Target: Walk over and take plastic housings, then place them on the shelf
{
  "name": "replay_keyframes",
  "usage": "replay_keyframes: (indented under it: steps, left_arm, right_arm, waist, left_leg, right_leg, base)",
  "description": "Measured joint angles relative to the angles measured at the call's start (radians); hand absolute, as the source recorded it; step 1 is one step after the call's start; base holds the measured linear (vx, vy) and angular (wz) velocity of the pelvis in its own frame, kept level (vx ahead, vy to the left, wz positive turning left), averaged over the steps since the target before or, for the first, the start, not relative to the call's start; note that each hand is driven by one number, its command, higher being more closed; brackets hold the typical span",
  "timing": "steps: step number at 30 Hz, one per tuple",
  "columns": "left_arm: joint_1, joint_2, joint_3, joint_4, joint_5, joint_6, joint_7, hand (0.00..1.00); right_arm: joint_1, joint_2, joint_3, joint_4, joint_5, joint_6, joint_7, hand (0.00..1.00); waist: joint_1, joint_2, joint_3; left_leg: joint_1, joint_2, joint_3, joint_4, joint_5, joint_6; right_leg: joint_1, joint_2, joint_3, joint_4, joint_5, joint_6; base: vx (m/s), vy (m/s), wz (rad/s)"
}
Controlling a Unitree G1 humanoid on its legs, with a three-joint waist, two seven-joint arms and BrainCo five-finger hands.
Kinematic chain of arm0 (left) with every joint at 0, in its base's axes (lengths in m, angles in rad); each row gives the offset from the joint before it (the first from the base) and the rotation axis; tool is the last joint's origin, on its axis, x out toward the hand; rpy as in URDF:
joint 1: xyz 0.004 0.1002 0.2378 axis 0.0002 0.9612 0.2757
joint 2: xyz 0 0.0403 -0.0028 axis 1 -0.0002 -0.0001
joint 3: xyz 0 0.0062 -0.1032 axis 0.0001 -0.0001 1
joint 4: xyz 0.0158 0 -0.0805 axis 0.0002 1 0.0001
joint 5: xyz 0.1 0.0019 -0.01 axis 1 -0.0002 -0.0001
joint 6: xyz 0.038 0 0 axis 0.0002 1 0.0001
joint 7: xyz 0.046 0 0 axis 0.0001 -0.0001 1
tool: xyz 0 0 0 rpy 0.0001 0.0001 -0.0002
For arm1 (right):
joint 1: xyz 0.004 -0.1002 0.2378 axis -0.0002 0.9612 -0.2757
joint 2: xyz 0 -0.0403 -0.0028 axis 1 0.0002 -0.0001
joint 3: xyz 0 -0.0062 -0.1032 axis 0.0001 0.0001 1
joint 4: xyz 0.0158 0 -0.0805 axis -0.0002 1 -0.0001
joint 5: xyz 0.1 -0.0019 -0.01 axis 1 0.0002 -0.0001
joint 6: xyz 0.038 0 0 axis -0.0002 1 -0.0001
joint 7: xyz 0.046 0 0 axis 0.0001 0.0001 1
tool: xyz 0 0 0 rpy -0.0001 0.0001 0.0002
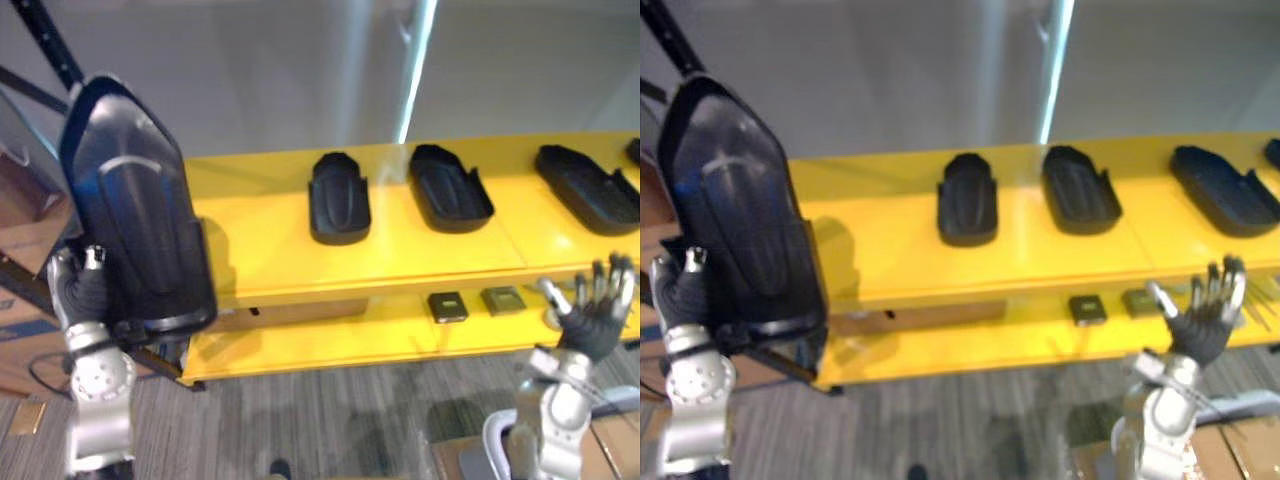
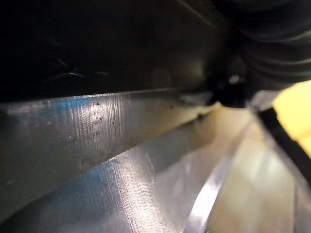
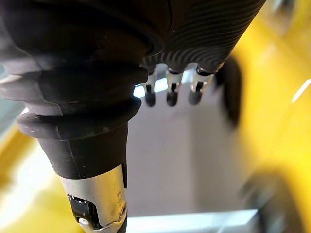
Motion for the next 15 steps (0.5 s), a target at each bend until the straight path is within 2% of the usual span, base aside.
replay_keyframes:
  steps: [3,6,9,10,15]
  left_arm:
    - [-0.125,0.114,-0.022,0.194,-0.022,0.048,-0.031,1.00]
    - [-0.237,0.186,-0.090,0.321,-0.079,0.115,-0.050,1.00]
    - [-0.314,0.201,-0.138,0.393,-0.087,0.174,-0.087,1.00]
    - [-0.332,0.203,-0.143,0.413,-0.086,0.182,-0.099,1.00]
    - [-0.432,0.226,-0.226,0.548,-0.086,0.291,-0.166,1.00]
  right_arm:
    - [0.051,-0.001,-0.008,0.163,-0.039,0.012,-0.016,0.00]
    - [0.097,-0.002,-0.045,0.318,-0.038,0.016,-0.007,0.00]
    - [0.143,-0.009,-0.058,0.381,-0.036,0.015,0.019,0.00]
    - [0.146,-0.011,-0.058,0.395,-0.036,0.015,0.028,0.00]
    - [0.151,-0.014,-0.039,0.495,-0.017,0.017,0.079,0.00]
  waist:
    - [-0.024,0.001,-0.001]
    - [-0.056,0.008,0.000]
    - [-0.088,0.023,-0.003]
    - [-0.094,0.024,-0.002]
    - [-0.112,0.035,0.002]
  left_leg:
    - [0.000,-0.005,0.046,-0.001,0.000,0.000]
    - [-0.001,-0.005,0.070,-0.007,0.001,0.002]
    - [0.000,-0.002,0.076,-0.009,0.001,0.002]
    - [-0.001,0.000,0.077,-0.009,0.001,0.001]
    - [-0.019,0.016,0.097,-0.009,0.011,-0.009]
  right_leg:
    - [-0.027,0.001,0.051,-0.004,-0.002,-0.001]
    - [-0.039,0.004,0.081,-0.005,-0.001,0.000]
    - [-0.042,0.010,0.094,-0.004,-0.001,0.000]
    - [-0.044,0.012,0.095,-0.003,-0.001,0.000]
    - [-0.088,0.030,0.122,0.018,-0.003,-0.004]
  base:
    - [-0.05,0.024,-0.46]
    - [-0.06,0.009,-0.27]
    - [-0.04,0.006,-0.11]
    - [-0.02,-0.009,-0.07]
    - [-0.01,-0.015,-0.12]
